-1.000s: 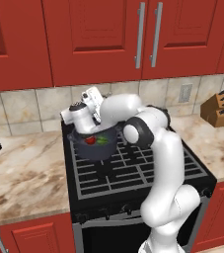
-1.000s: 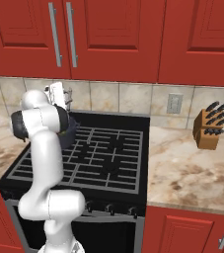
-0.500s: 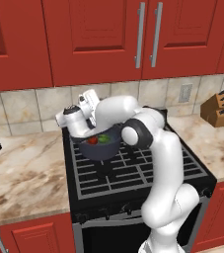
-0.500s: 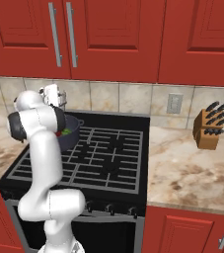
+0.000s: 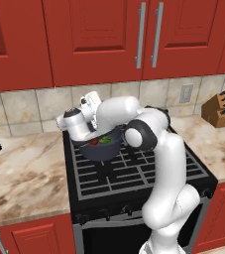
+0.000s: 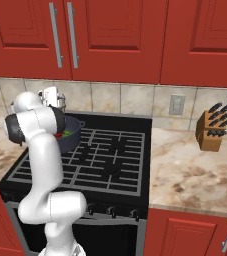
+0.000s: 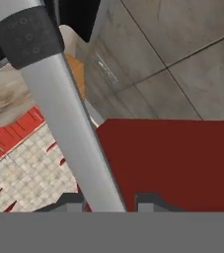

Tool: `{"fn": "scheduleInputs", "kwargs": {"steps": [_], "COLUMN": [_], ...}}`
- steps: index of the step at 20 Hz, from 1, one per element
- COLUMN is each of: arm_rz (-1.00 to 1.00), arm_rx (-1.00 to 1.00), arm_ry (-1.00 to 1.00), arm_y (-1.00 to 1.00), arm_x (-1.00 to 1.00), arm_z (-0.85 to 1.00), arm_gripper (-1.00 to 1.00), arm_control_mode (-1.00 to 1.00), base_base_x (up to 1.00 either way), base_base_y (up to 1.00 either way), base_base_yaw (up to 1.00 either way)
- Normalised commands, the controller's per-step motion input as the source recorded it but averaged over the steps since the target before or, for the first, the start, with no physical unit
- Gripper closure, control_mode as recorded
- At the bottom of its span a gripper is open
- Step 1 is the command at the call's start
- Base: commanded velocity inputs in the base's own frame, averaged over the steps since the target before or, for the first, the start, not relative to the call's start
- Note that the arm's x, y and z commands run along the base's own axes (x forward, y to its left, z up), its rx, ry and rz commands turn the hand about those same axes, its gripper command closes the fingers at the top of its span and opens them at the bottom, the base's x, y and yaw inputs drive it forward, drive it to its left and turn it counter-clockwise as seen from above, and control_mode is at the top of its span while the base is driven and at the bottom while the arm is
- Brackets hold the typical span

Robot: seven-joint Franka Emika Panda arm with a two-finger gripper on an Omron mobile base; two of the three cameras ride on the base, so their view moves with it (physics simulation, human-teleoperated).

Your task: Put the bell pepper and avocado in the pot. Retrieve the spatula and lightly stir the vegetables in the pot.

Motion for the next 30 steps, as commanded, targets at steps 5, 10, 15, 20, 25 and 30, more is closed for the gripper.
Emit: {"fn": "scheduleInputs", "kwargs": {"steps": [5, 10, 15, 20, 25, 30], "arm_rz": [-0.06, -0.04, -0.01, -0.01, 0.00, 0.00], "arm_rx": [-0.01, 0.00, 0.00, 0.00, 0.01, 0.02], "arm_ry": [-0.03, 0.00, 0.00, 0.02, 0.08, 0.16], "arm_y": [-0.28, -0.11, 0.00, 0.00, 0.00, 0.00], "arm_x": [-0.19, -0.45, -0.44, -0.42, -0.51, -0.55], "arm_z": [0.06, 0.04, 0.00, 0.00, 0.00, 0.00], "arm_gripper": [1.00, 1.00, 1.00, 1.00, 1.00, 1.00], "arm_control_mode": [-1.00, -1.00, -1.00, -1.00, -1.00, -1.00], "base_base_x": [0.00, 0.00, 0.00, 0.00, 0.00, 0.00], "base_base_y": [0.00, 0.00, 0.00, 0.00, 0.00, 0.00], "base_base_yaw": [0.00, 0.00, 0.00, 0.00, 0.00, 0.00]}}
